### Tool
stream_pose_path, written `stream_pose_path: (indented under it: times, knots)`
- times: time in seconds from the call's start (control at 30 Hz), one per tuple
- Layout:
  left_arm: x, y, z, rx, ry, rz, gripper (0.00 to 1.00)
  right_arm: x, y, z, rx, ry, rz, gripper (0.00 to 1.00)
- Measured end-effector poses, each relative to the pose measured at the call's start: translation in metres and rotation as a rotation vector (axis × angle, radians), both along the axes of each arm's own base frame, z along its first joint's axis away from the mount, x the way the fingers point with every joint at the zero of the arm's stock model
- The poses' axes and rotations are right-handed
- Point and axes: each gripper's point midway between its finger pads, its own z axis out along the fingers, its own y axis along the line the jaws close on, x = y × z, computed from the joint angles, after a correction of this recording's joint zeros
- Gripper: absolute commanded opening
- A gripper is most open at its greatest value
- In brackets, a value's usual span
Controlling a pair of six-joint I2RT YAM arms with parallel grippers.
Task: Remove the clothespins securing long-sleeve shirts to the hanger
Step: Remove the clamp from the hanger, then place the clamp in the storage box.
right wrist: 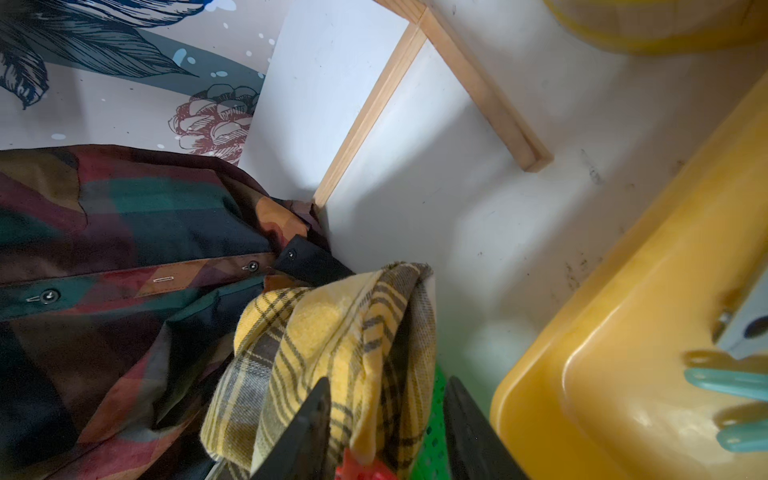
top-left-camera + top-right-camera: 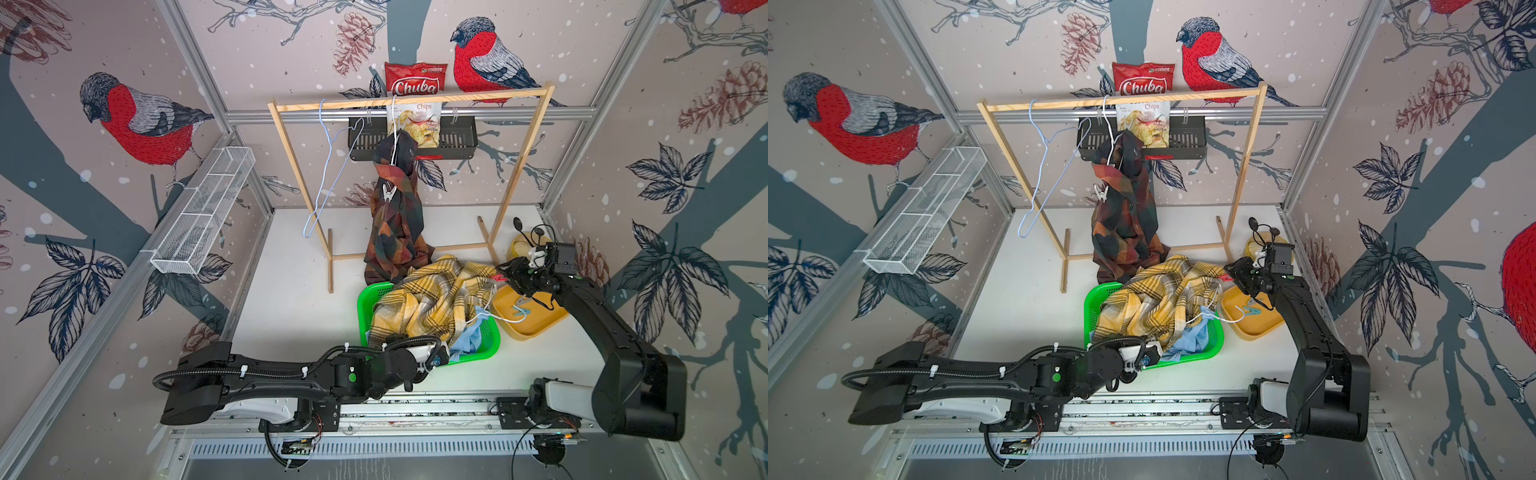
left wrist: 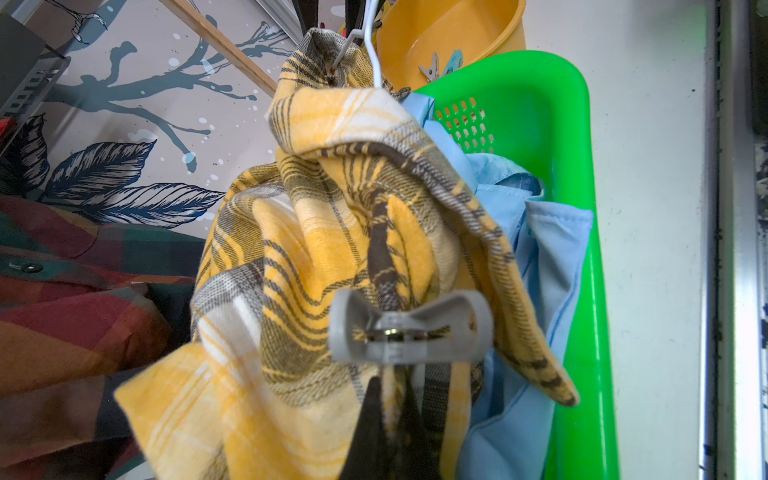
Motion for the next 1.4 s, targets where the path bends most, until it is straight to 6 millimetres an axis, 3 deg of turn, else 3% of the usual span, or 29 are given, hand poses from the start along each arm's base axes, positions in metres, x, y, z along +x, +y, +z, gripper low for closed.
stream_pose_path:
  times: [0.63,0.87,1.17,1.3,1.4]
  knots:
    - [-0.003,-0.002,-0.003,0.006,0.003,-0.008,0.0,-0.002,0.002,0.0,0.018,0.003,-0.02,0.17]
    - [-0.003,-0.002,-0.007,0.018,0.003,-0.002,0.0,-0.001,-0.003,0.001,0.004,-0.002,-0.038,0.13]
    - [0.0,-0.004,-0.007,0.016,0.007,0.02,0.0,0.002,-0.05,0.025,-0.023,-0.075,-0.173,0.13]
    - [0.001,-0.011,-0.005,0.023,0.014,0.031,0.0,-0.004,-0.078,0.012,-0.036,-0.05,-0.262,0.14]
    - [0.003,-0.016,-0.001,0.016,0.02,0.042,0.0,-0.01,-0.084,-0.005,-0.049,-0.015,-0.291,0.16]
